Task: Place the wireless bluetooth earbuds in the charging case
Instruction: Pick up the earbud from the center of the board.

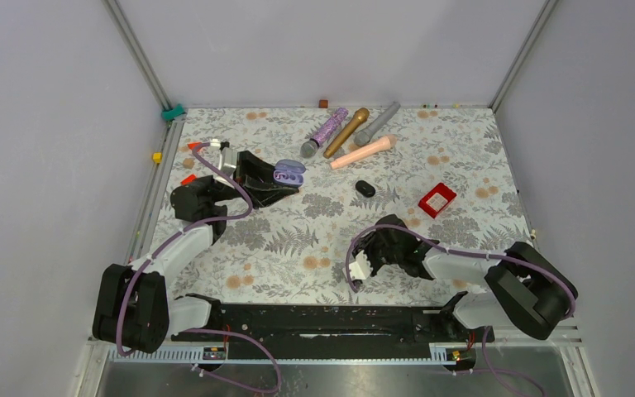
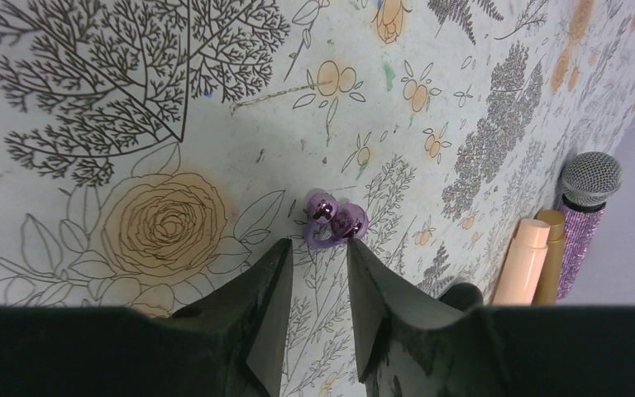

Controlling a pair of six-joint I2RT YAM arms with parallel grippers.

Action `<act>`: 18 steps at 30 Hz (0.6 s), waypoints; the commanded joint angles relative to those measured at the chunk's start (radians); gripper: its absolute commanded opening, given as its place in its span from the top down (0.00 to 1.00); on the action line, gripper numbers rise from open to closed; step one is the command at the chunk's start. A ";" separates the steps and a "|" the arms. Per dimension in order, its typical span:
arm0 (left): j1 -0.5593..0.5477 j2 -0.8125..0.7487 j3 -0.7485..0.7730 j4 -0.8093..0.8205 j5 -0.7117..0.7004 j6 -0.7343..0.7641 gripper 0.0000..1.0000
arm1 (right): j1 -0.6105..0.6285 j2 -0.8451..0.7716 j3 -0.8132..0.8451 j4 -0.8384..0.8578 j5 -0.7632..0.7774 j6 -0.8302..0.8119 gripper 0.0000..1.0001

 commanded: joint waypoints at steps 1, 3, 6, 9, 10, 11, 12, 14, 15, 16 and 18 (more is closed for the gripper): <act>0.005 -0.005 0.034 0.058 0.007 -0.004 0.86 | 0.021 -0.044 -0.014 -0.050 -0.041 0.072 0.58; 0.005 -0.001 0.037 0.057 0.005 -0.005 0.86 | 0.029 -0.055 -0.004 -0.052 -0.037 0.108 0.52; 0.005 0.001 0.037 0.057 0.004 -0.006 0.86 | 0.042 -0.052 -0.005 -0.011 -0.021 0.138 0.43; 0.005 -0.001 0.038 0.057 0.005 -0.006 0.86 | 0.056 -0.024 -0.010 0.047 -0.003 0.150 0.40; 0.005 0.000 0.038 0.057 0.005 -0.006 0.86 | 0.060 -0.010 -0.007 0.064 0.004 0.152 0.39; 0.005 0.000 0.037 0.056 0.004 -0.007 0.86 | 0.065 0.009 -0.001 0.076 0.012 0.156 0.39; 0.005 -0.001 0.037 0.057 0.004 -0.006 0.86 | 0.069 0.026 0.008 0.087 0.019 0.159 0.39; 0.005 -0.003 0.036 0.057 0.006 -0.006 0.86 | 0.073 0.061 0.022 0.116 0.039 0.161 0.39; 0.005 -0.004 0.035 0.056 0.007 -0.006 0.86 | 0.074 0.084 0.027 0.141 0.053 0.161 0.39; 0.005 -0.006 0.035 0.057 0.008 -0.004 0.86 | 0.075 0.105 0.029 0.176 0.073 0.161 0.39; 0.005 -0.008 0.033 0.057 0.009 -0.004 0.86 | 0.075 0.147 0.031 0.246 0.123 0.154 0.40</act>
